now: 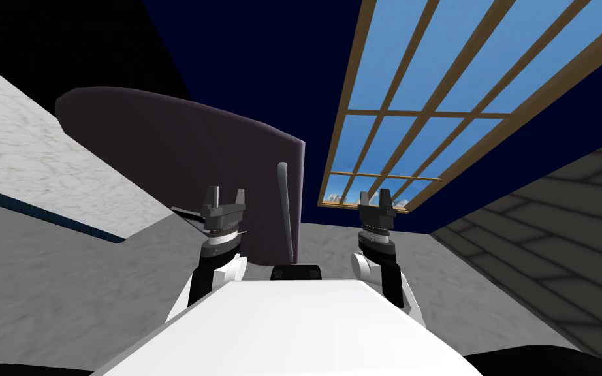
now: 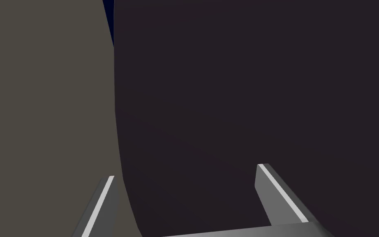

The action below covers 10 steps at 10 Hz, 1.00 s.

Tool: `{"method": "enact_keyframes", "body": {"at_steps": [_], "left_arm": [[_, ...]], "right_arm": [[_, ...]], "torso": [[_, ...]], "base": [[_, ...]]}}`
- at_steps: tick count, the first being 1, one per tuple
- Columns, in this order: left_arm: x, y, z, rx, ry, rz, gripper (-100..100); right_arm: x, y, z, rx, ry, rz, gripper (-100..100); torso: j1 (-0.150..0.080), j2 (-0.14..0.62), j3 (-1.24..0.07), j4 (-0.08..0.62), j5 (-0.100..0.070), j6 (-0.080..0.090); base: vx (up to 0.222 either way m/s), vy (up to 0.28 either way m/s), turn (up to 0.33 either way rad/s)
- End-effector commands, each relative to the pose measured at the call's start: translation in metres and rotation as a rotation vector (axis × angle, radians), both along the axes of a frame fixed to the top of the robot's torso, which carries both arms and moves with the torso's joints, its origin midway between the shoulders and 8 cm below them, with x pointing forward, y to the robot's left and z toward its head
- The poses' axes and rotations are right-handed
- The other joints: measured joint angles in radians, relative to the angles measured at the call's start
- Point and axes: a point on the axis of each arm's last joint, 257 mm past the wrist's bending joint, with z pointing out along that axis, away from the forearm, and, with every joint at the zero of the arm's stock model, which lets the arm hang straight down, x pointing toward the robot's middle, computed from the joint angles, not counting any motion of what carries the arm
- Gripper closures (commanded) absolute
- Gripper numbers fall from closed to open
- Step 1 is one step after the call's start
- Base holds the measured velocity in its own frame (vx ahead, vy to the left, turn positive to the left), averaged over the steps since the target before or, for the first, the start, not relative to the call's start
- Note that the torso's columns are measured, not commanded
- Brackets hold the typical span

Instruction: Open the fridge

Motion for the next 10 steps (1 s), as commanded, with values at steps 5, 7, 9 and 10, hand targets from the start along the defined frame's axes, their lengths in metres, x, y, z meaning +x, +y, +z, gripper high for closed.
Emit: {"method": "enact_keyframes", "body": {"at_steps": [5, 7, 9, 10], "left_arm": [[-0.0001, 0.0000, 0.0001, 0.000, 0.000, 0.000, 0], [-0.0001, 0.0000, 0.0001, 0.000, 0.000, 0.000, 0], [-0.0001, 0.0000, 0.0001, 0.000, 0.000, 0.000, 0], [0.0088, -0.0050, 0.0012, 0.037, 0.002, -0.025, -100]], "right_arm": [[-0.0001, 0.0000, 0.0001, 0.000, 0.000, 0.000, 0], [-0.0001, 0.0000, 0.0001, 0.000, 0.000, 0.000, 0], [-0.0001, 0.0000, 0.0001, 0.000, 0.000, 0.000, 0], [-0.0001, 0.0000, 0.0001, 0.000, 0.000, 0.000, 0]], "torso": [[0.000, 0.322, -0.644, 0.322, 0.000, 0.000], [0.000, 0.470, -0.939, 0.470, 0.000, 0.000], [0.000, 0.618, -1.234, 0.617, 0.000, 0.000], [0.000, 0.691, -1.382, 0.691, 0.000, 0.000]], "base": [[0.000, 0.000, 0.000], [0.000, 0.000, 0.000], [0.000, 0.000, 0.000], [-0.020, -0.016, 0.058]]}}
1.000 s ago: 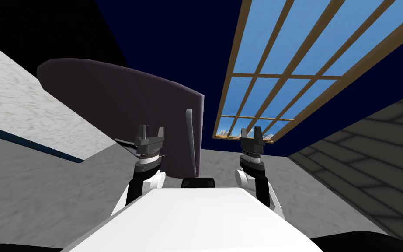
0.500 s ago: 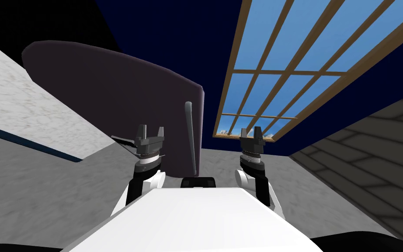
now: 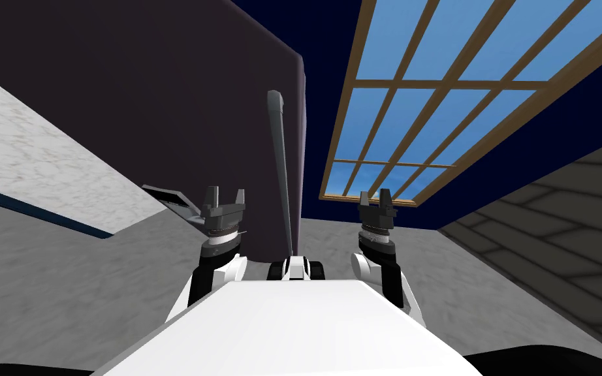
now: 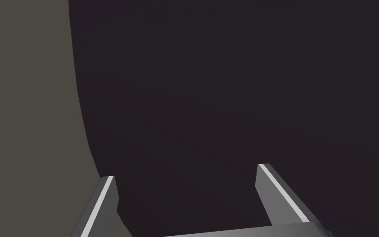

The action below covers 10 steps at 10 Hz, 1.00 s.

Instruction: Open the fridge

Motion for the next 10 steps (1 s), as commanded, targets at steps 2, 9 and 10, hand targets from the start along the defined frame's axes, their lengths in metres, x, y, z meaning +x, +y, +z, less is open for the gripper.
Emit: {"method": "enact_keyframes", "body": {"at_steps": [2, 9, 10], "left_arm": [[0.022, -0.007, 0.003, 0.061, 0.006, -0.042, -100], [0.064, -0.002, 0.020, 0.083, 0.001, -0.059, -100], [0.077, 0.005, 0.018, 0.082, 0.025, -0.052, -100]], "right_arm": [[0.000, 0.000, 0.000, 0.000, 0.001, 0.000, 0], [0.000, 0.000, 0.000, 0.000, 0.001, 0.000, 0], [0.000, 0.000, 0.000, 0.000, 0.001, 0.000, 0]], "torso": [[-0.001, 0.044, -0.088, 0.043, 0.000, 0.000], [0.001, 0.047, -0.094, 0.047, 0.000, 0.000], [0.001, 0.046, -0.094, 0.047, 0.000, 0.000]], "base": [[-0.057, -0.039, 0.066], [-0.049, -0.044, 0.057], [-0.046, -0.036, 0.073]]}}
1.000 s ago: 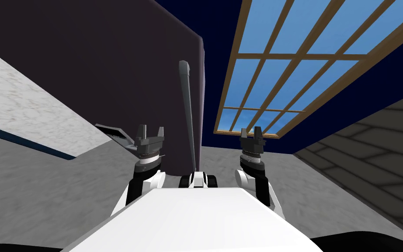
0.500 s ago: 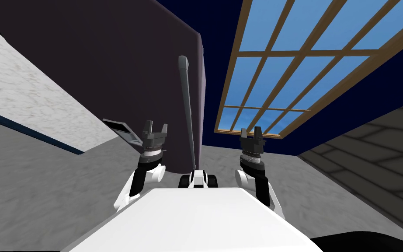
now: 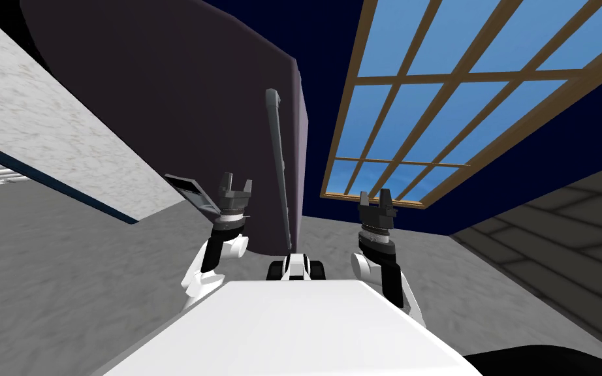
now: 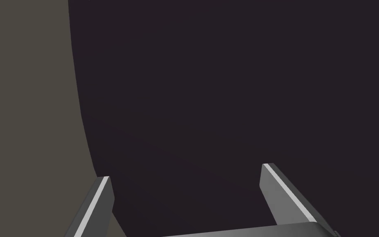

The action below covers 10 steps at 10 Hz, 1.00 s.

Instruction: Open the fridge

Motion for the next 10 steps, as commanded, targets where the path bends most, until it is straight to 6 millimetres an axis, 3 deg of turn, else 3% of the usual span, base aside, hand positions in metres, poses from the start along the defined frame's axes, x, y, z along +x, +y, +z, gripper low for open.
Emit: {"method": "enact_keyframes", "body": {"at_steps": [1, 2, 3, 4, 5, 6, 8, 9, 10], "left_arm": [[0.015, 0.002, 0.011, -0.001, -0.006, -0.003, -100], [0.028, 0.009, 0.007, -0.005, 0.021, 0.008, -100], [0.028, 0.005, 0.019, -0.005, -0.007, -0.003, -100], [0.043, 0.015, 0.014, -0.012, 0.027, 0.011, -100], [0.042, 0.011, 0.025, -0.012, 0.001, 0.001, -100], [0.057, 0.020, 0.023, -0.024, 0.029, 0.013, -100], [0.056, 0.015, 0.037, -0.024, -0.006, 0.000, -100], [0.071, 0.024, 0.036, -0.040, 0.024, 0.013, -100], [0.071, 0.020, 0.048, -0.040, -0.004, 0.002, -100]], "right_arm": [[0.000, 0.000, 0.000, 0.000, 0.000, 0.000, 0], [0.000, 0.000, 0.000, 0.000, 0.000, 0.000, 0], [0.000, 0.000, 0.000, 0.000, 0.000, 0.000, 0], [0.000, 0.000, 0.000, 0.000, 0.000, 0.000, 0], [0.000, 0.000, 0.000, 0.000, 0.000, 0.000, 0], [0.000, 0.000, 0.000, 0.000, 0.000, 0.000, 0], [0.000, 0.000, 0.000, 0.000, 0.000, 0.000, 0], [0.000, 0.000, 0.000, 0.000, 0.000, 0.000, 0], [0.000, 0.000, 0.000, 0.000, 0.000, 0.000, 0]], "torso": [[-0.001, 0.000, 0.000, 0.000, 0.000, 0.000], [-0.001, 0.000, 0.000, 0.000, 0.000, 0.000], [-0.002, 0.000, 0.000, 0.000, -0.001, 0.000], [-0.001, 0.000, 0.000, 0.000, 0.000, 0.000], [-0.001, 0.001, 0.000, 0.000, 0.000, 0.000], [0.000, 0.000, 0.000, 0.000, 0.000, 0.000], [-0.001, 0.000, 0.000, 0.000, 0.000, 0.000], [0.000, -0.001, -0.001, 0.000, 0.000, 0.000], [0.001, -0.001, -0.001, 0.000, 0.000, -0.001]], "base": [[-0.045, -0.040, 0.043], [-0.049, -0.056, 0.082], [-0.043, -0.051, 0.048], [-0.059, -0.054, 0.087], [-0.049, -0.043, 0.046], [-0.045, -0.054, 0.070], [-0.030, -0.036, 0.027], [-0.053, -0.040, 0.081], [-0.055, -0.052, 0.062]]}}
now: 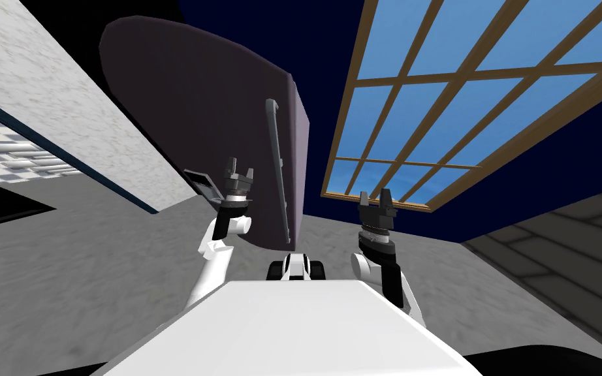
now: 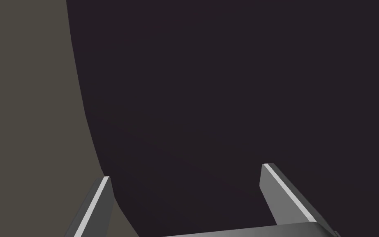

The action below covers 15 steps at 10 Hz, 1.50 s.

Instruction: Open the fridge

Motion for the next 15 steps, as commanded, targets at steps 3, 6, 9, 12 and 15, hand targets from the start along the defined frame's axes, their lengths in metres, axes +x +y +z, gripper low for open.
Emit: {"method": "enact_keyframes", "body": {"at_steps": [3, 6, 9, 12, 15], "left_arm": [[0.036, 0.019, 0.021, -0.053, 0.026, 0.011, -100], [0.048, 0.020, 0.048, -0.080, 0.002, -0.003, -100], [0.062, 0.026, 0.060, -0.110, 0.009, -0.008, -100], [0.091, 0.043, 0.066, -0.178, 0.065, -0.007, -100], [0.102, 0.042, 0.094, -0.213, 0.050, -0.033, -100]], "right_arm": [[0.000, 0.000, 0.000, 0.000, 0.000, 0.000, 0], [0.000, 0.000, 0.000, 0.000, 0.000, 0.000, 0], [0.000, 0.000, 0.000, 0.000, 0.000, 0.000, 0], [0.000, 0.000, 0.000, 0.000, 0.000, 0.000, 0], [0.000, 0.000, 0.000, 0.000, 0.000, 0.000, 0]], "torso": [[-0.001, 0.000, 0.001, 0.000, 0.000, 0.001], [-0.002, 0.000, 0.001, 0.000, 0.000, 0.000], [-0.001, 0.001, 0.001, 0.000, 0.000, 0.001], [-0.002, 0.002, 0.002, 0.000, -0.001, 0.001], [-0.002, 0.002, 0.002, 0.000, -0.001, 0.000]], "base": [[-0.054, -0.057, 0.080], [-0.058, -0.063, 0.068], [-0.040, -0.049, 0.050], [-0.053, -0.053, 0.088], [-0.059, -0.073, 0.068]]}}
